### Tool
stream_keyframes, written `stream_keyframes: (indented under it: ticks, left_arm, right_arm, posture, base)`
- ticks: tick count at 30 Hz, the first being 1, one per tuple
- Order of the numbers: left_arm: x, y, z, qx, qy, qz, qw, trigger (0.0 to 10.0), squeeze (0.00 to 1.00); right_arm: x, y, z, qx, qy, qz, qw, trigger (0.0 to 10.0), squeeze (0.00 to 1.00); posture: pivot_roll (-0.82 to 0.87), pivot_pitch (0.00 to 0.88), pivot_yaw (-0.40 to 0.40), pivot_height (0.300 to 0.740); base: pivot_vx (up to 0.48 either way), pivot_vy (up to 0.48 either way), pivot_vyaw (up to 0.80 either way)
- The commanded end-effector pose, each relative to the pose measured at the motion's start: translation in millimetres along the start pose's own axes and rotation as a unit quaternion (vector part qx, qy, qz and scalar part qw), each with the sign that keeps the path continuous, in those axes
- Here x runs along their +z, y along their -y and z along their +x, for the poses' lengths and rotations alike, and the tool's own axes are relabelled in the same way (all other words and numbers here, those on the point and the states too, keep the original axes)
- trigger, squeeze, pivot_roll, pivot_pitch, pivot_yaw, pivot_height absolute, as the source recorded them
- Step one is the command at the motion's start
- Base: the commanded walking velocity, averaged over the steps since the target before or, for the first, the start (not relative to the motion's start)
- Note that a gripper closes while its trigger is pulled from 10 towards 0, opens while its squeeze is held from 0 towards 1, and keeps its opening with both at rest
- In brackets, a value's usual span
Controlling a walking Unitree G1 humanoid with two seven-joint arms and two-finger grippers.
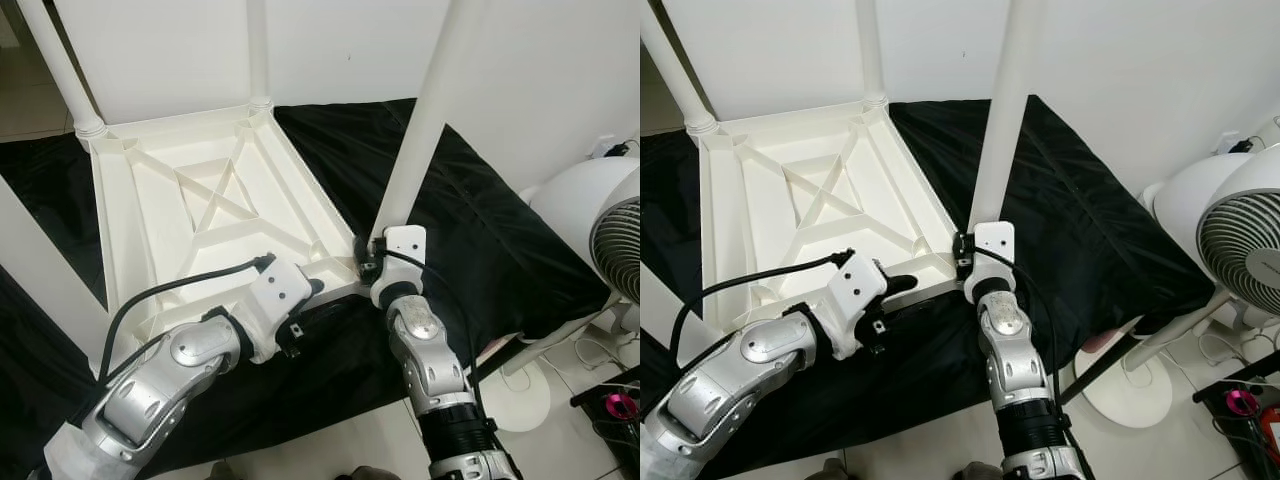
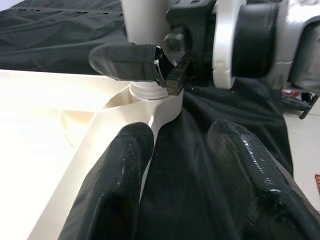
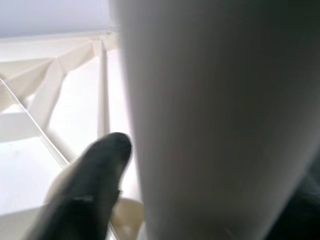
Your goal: Building children table
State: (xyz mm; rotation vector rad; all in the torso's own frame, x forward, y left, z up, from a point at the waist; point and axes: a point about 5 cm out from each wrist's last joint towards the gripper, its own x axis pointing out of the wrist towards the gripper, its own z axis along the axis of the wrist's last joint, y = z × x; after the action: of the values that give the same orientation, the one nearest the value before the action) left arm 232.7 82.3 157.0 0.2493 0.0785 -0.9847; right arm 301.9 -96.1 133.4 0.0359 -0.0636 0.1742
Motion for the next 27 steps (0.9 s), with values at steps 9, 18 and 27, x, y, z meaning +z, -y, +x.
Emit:
stream_keyframes:
  ticks: [9, 18, 27]
  left_arm:
    - [2.7, 4.4, -2.2, -0.038, 0.004, 0.003, 0.999, 10.0, 0.0]
    - [3.5, 3.4, -2.1, -0.042, 0.004, 0.004, 0.999, 10.0, 0.0]
    - [7.2, -1.8, 2.4, -0.049, 0.008, 0.01, 0.999, 10.0, 0.0]
  right_arm:
    - [-2.0, 20.4, -19.4, 0.07, -0.004, 0.009, 0.998, 10.0, 0.0]
    - [-4.4, 33.2, -27.0, 0.193, -0.018, -0.036, 0.98, 10.0, 0.0]
    - [-3.0, 56.5, -9.5, 0.294, -0.035, -0.119, 0.948, 10.0, 0.0]
  posture:
    - [-0.04, 0.029, -0.017, 0.74]
    - [-0.06, 0.034, -0.004, 0.74]
    - [-0.07, 0.037, 0.024, 0.74]
  base:
    - [0.0, 0.0, 0.0]
    - [0.0, 0.0, 0.0]
    - [0.0, 0.0, 0.0]
